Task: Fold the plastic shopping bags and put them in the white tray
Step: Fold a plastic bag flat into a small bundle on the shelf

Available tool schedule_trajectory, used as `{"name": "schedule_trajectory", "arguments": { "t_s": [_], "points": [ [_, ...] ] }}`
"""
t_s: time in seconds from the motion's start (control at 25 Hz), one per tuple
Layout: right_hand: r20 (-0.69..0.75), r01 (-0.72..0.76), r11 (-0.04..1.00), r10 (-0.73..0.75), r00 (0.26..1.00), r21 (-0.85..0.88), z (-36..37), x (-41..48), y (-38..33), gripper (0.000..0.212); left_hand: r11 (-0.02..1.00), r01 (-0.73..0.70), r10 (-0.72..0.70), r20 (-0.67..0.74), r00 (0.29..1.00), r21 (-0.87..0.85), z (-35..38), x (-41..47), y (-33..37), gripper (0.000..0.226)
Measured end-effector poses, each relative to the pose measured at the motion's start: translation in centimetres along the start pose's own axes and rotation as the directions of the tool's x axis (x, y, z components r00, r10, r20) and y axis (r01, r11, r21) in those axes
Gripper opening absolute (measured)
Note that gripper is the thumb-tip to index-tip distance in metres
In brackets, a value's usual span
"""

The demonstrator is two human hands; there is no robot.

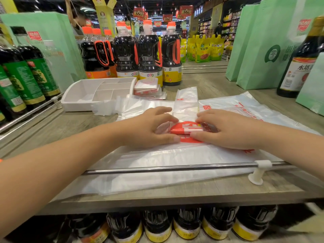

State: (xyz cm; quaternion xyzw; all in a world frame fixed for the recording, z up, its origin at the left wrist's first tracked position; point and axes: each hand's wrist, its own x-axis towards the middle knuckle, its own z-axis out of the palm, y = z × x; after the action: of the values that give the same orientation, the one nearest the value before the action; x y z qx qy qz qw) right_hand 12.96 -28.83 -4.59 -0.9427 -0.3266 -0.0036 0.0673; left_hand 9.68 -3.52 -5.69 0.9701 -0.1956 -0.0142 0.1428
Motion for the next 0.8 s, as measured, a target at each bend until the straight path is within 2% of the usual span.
{"name": "schedule_trajectory", "arguments": {
  "t_s": [0.04,0.12,0.32,0.4,0.56,0.68,0.8],
  "points": [
    [0.042,-0.005,1.000,0.005,0.999,-0.004,-0.2,-0.1,0.1,0.071,1.000,-0.008,0.007,0.035,0.999,0.011,-0.2,-0.1,-0.2,0.067],
    [0.060,-0.017,1.000,0.016,0.998,0.009,-0.6,0.0,0.1,0.074,0.997,-0.049,0.048,0.010,0.999,0.057,-0.5,0.2,-0.3,0.065],
    [-0.056,0.041,0.998,-0.044,0.997,-0.053,-0.3,0.7,0.0,0.042,0.975,-0.144,0.159,-0.078,0.984,0.168,-0.8,0.5,0.2,0.050],
    [-0.117,0.047,0.999,-0.046,0.992,0.008,-0.3,0.7,0.0,0.029,0.984,-0.144,0.156,-0.114,0.981,0.109,-0.6,0.2,0.2,0.046],
    [-0.191,0.113,0.984,-0.085,0.978,0.140,-0.4,-0.4,0.5,0.016,0.981,-0.146,0.121,-0.188,0.975,-0.126,-0.7,-0.5,1.0,0.032],
    [-0.171,0.194,0.956,-0.158,0.973,0.220,-0.6,-1.6,0.9,0.016,0.976,-0.210,0.194,-0.195,0.961,-0.063,-0.5,-1.1,0.8,0.029],
    [-0.144,0.271,0.938,-0.244,0.959,0.218,-0.4,-1.8,1.2,0.023,0.969,-0.247,0.248,-0.174,0.953,0.030,-0.2,-1.4,0.9,0.034]
  ]
}}
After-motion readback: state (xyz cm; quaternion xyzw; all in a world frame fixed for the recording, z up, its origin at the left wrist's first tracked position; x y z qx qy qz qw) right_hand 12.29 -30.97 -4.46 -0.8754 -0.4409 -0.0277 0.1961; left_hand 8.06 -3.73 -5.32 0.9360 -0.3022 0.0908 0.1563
